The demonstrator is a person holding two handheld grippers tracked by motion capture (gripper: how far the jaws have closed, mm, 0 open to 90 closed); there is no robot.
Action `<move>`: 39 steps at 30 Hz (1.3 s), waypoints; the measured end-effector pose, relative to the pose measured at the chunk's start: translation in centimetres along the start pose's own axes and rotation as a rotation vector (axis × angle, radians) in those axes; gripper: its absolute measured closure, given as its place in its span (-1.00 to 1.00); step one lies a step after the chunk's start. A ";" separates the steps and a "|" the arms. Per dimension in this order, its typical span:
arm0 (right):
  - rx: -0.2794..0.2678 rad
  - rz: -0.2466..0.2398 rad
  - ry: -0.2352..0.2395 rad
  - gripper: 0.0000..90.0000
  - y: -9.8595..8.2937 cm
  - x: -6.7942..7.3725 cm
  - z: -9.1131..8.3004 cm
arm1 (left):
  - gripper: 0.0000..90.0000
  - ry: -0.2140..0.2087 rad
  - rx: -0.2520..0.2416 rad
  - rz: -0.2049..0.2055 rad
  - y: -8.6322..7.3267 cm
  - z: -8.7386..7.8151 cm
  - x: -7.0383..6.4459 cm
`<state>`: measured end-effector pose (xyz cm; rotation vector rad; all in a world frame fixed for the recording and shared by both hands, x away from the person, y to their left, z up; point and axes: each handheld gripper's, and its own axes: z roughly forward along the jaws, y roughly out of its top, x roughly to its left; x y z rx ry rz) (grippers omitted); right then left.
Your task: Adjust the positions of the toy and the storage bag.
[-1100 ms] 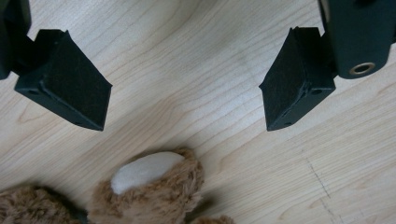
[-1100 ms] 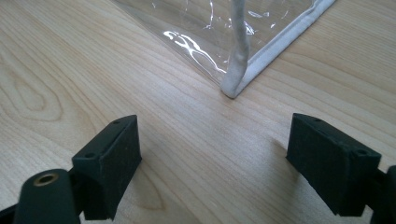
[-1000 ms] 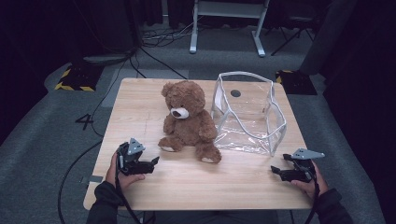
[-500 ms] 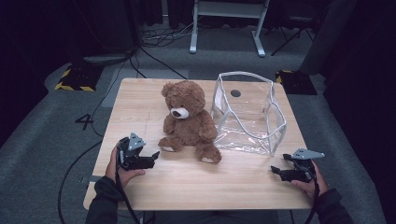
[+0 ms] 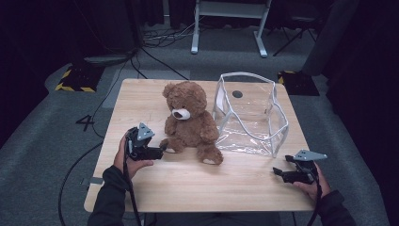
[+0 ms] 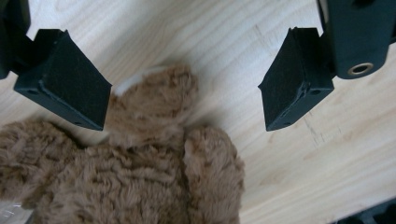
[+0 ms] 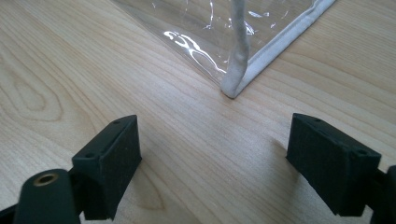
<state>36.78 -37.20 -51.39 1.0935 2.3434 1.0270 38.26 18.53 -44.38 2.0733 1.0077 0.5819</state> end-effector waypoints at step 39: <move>0.000 0.000 0.000 -0.62 0.0 0.0 0.0 | -0.65 -0.076 -0.052 -0.077 5.9 6.6 0.1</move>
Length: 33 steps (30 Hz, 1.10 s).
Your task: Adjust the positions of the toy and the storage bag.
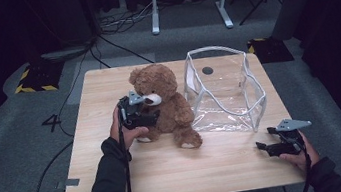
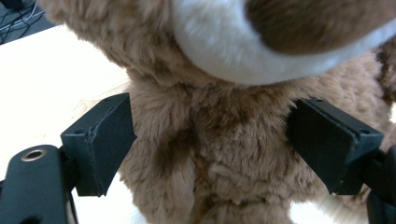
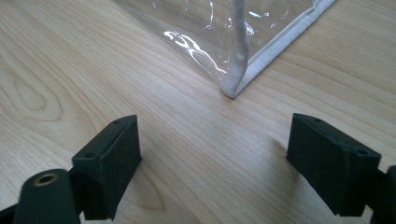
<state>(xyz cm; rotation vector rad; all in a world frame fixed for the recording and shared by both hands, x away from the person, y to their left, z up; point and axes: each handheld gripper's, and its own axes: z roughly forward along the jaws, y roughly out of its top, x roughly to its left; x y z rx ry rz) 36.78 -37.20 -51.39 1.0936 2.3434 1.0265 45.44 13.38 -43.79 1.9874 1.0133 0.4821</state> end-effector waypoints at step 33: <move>-0.001 0.002 -0.002 -0.62 0.0 0.0 0.0 | -0.86 0.015 0.044 -0.143 3.0 6.5 -5.0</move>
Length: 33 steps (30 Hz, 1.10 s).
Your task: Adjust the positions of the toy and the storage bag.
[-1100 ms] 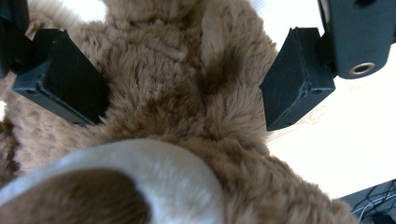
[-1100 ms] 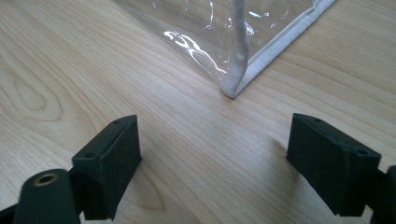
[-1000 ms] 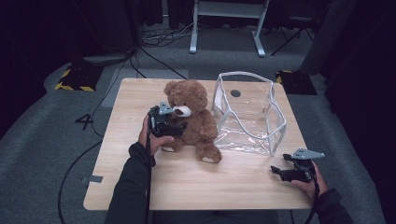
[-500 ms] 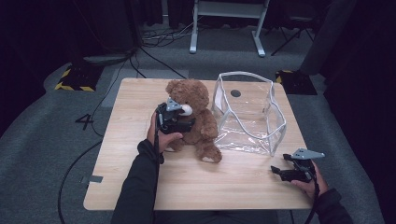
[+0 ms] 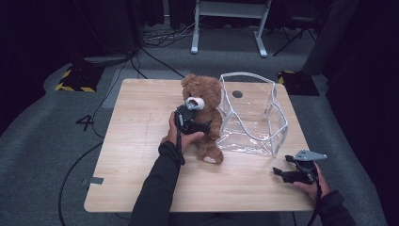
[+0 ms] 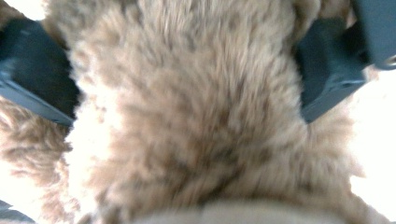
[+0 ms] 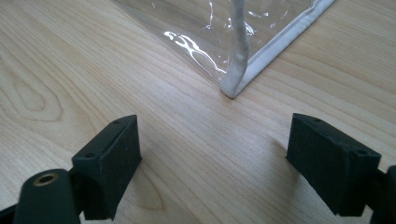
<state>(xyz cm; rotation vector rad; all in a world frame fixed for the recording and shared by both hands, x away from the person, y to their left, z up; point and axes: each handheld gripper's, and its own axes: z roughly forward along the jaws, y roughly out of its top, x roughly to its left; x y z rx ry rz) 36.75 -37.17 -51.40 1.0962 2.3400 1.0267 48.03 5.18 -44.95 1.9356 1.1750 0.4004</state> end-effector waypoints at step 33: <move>-0.200 -0.061 0.026 -0.19 5.0 -1.9 -1.3 | 0.30 -0.038 -0.022 0.144 -2.9 -4.7 2.1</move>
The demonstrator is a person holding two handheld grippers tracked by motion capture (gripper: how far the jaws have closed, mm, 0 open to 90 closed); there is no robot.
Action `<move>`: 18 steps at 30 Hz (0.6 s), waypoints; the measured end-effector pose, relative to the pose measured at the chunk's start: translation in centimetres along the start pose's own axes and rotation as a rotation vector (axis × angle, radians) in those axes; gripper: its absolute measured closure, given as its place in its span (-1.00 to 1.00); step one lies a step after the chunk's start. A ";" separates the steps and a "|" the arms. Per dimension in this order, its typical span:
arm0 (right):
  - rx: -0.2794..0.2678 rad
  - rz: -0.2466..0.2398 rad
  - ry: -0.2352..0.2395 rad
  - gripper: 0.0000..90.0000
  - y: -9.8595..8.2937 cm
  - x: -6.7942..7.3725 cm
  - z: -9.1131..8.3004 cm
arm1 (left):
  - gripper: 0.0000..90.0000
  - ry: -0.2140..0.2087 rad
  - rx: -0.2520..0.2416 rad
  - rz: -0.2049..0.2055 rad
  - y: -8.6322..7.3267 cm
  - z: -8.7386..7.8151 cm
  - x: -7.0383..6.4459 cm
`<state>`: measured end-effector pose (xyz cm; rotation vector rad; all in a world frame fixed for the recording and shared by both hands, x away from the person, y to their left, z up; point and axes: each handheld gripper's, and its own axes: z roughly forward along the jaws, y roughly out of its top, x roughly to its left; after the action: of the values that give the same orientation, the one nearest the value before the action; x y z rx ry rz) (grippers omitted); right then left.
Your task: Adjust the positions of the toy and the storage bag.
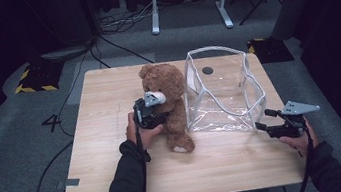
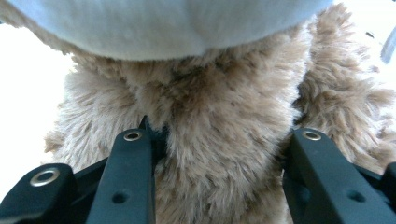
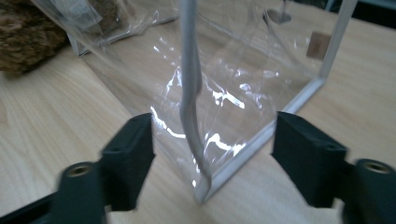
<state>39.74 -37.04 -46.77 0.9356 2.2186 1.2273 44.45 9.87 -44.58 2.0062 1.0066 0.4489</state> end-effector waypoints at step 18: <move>0.016 -0.139 0.056 0.94 2.5 1.7 3.7 | 0.28 0.037 -0.006 0.004 -4.1 -5.7 2.5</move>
<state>41.86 -32.80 -46.64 0.7474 2.2980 1.1870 40.46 16.23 -44.59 2.0017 1.0230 0.4915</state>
